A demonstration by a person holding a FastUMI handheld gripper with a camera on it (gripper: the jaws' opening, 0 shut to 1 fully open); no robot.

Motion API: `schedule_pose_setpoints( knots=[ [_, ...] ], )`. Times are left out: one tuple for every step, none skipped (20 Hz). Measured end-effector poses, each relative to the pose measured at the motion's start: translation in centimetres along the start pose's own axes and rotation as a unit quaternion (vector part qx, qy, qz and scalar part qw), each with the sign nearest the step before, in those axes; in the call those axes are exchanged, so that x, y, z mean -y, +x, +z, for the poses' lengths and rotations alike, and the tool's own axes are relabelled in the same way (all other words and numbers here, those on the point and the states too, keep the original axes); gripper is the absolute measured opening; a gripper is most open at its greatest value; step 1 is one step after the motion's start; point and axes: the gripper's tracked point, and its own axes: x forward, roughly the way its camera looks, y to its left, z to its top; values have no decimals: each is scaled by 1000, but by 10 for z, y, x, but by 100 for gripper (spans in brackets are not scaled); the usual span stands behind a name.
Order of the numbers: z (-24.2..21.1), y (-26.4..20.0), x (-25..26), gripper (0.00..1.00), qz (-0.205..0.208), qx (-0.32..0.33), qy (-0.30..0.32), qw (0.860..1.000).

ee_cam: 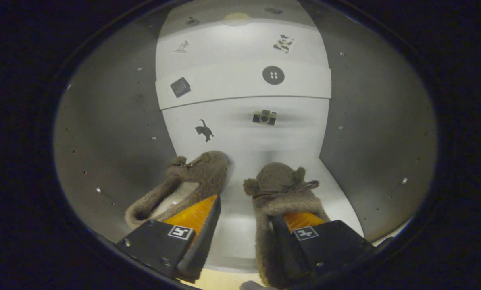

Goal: Open the shoe cabinet door, grab the shoes and put them into the shoe cabinet, then close the shoe cabinet door.

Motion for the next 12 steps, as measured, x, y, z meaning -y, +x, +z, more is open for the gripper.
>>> schedule_pose_setpoints(
  knots=[
    [1, -9, 2, 74, -4, 9, -6, 1000],
    [1, -20, 2, 79, -6, 18, -10, 1000],
    [0, -33, 1, 79, -5, 28, -12, 1000],
    [3, -49, 0, 80, -5, 44, -14, 999],
    [5, -65, 1, 80, -8, 60, -19, 998],
    [8, -88, -2, 81, -8, 77, -26, 997],
    [10, -105, -6, 81, -3, 89, -29, 996],
    [9, -124, -12, 87, 2, 101, -31, 994],
    [9, -145, -16, 94, 8, 111, -35, 993],
    [9, -165, -18, 100, 9, 124, -35, 992],
    [6, -183, -21, 100, 11, 129, -38, 991],
    [2, -203, -25, 100, 15, 139, -40, 989]
  ],
)
